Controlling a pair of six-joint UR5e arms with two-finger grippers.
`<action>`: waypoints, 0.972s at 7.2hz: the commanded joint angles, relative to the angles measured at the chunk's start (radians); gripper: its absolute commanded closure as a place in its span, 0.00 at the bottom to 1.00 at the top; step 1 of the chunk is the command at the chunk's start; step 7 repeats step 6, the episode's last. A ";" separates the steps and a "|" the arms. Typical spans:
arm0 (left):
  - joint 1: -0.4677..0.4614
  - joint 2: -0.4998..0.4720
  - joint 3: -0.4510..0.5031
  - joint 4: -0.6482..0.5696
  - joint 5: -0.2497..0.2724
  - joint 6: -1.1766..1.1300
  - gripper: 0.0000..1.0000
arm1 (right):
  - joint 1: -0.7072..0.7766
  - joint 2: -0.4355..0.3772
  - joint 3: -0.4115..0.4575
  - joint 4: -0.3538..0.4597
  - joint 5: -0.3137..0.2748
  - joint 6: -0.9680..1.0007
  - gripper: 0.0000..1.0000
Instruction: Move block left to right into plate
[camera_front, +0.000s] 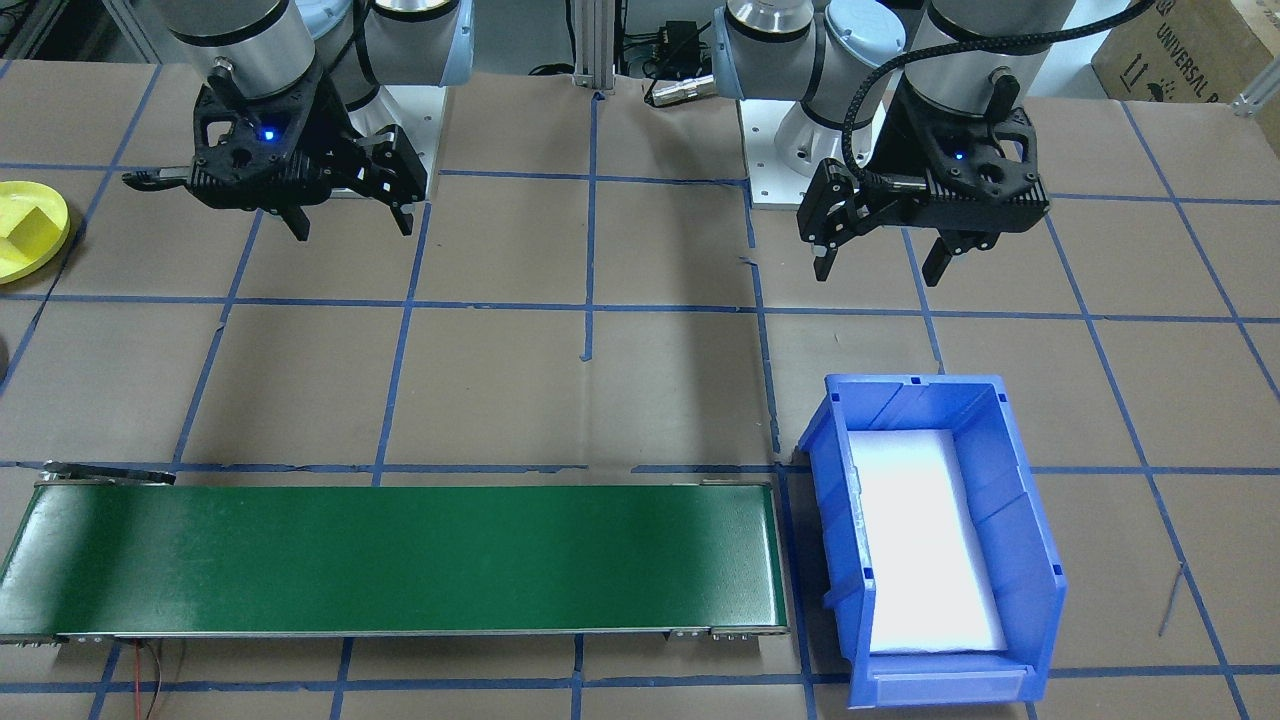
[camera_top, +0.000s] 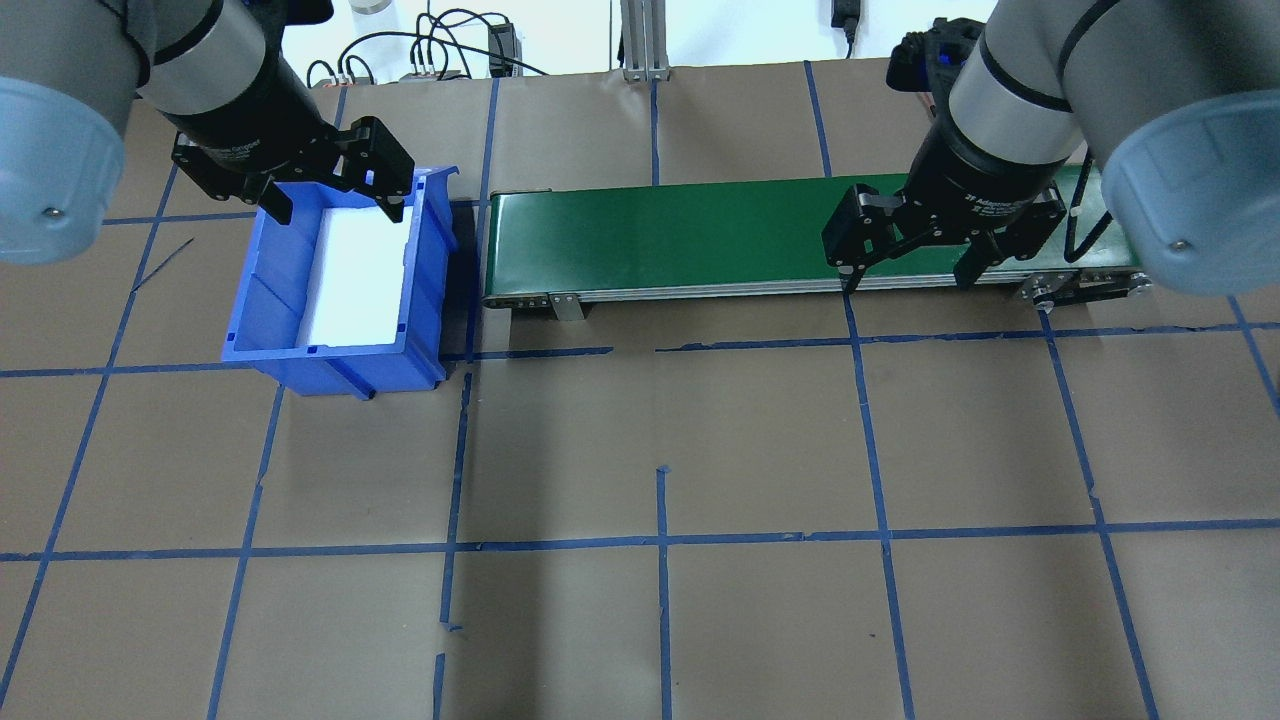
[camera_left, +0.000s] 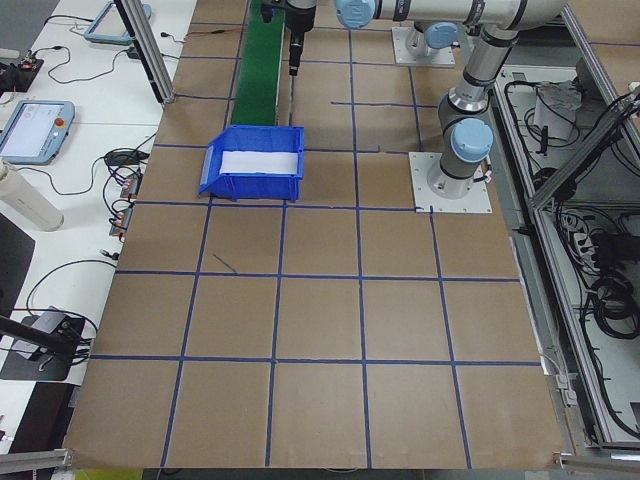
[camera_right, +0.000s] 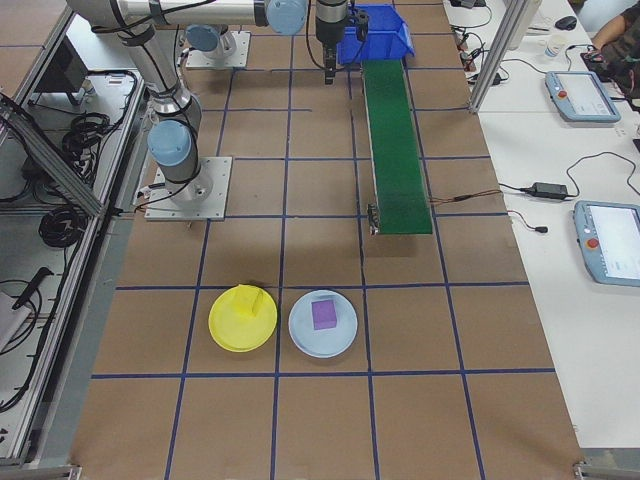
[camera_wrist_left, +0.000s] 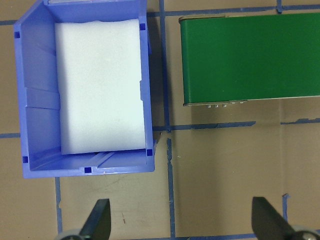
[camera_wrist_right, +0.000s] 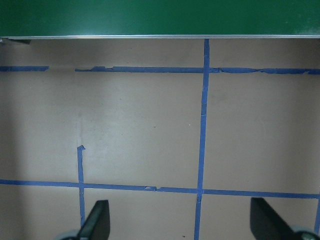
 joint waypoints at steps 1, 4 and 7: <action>0.000 0.000 -0.002 0.000 0.000 0.000 0.00 | 0.000 0.002 0.002 0.000 -0.002 -0.001 0.00; 0.000 0.000 0.000 0.000 0.000 0.000 0.00 | -0.002 0.003 0.002 0.000 -0.089 -0.010 0.00; 0.000 0.000 0.000 0.000 0.000 0.000 0.00 | 0.000 0.002 0.003 0.004 -0.086 -0.009 0.00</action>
